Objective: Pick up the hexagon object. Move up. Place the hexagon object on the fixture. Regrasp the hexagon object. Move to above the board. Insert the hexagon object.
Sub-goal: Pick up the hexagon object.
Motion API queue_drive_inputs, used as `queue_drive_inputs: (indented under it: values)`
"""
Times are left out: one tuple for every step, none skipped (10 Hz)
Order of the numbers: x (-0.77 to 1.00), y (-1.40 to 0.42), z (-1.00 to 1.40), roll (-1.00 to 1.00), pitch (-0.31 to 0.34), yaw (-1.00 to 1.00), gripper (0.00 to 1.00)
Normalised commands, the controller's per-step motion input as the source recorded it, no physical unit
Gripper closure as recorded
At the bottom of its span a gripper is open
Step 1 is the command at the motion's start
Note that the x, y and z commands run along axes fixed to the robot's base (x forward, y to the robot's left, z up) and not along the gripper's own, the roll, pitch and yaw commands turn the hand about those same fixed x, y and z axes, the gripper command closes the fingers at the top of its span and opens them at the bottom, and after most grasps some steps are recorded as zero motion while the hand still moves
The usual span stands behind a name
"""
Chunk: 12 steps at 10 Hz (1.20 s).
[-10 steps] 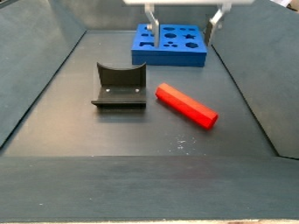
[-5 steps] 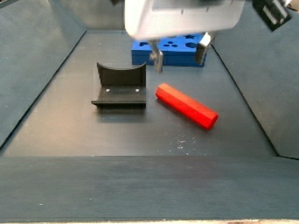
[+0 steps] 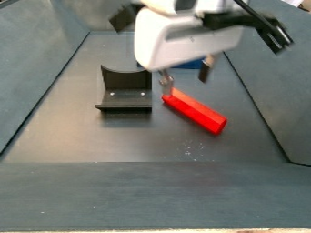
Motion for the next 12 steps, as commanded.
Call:
queue_drive_inputs:
  values:
    - [-0.27,0.55,-1.0,0.0,-0.003,0.0,0.0]
    - [-0.13,0.35,-1.0,0.0,0.0,0.0,0.0]
    - [0.0,0.0,-0.78,-0.06,-0.187,0.0,0.0]
    - [0.0,0.06,0.0,-0.05,0.0,0.0,0.0]
    - [-0.19,-0.03,-0.65,0.06,-0.113,0.0,0.0]
    - [-0.26,0.0,-1.0,0.0,-0.131,0.0,0.0]
    - [-0.27,0.03,-0.7,0.0,-0.114,0.0,0.0]
    - [0.0,0.0,0.0,-0.01,0.0,0.0,0.0]
    - [0.0,0.0,-0.03,0.0,0.0,0.0,0.0]
    - [-0.3,-0.15,-0.19,0.07,-0.106,-0.03,0.0]
    - [-0.08,-0.09,0.0,0.01,-0.07,0.0,0.0]
    - [0.0,0.0,0.0,0.0,0.0,0.0,0.0]
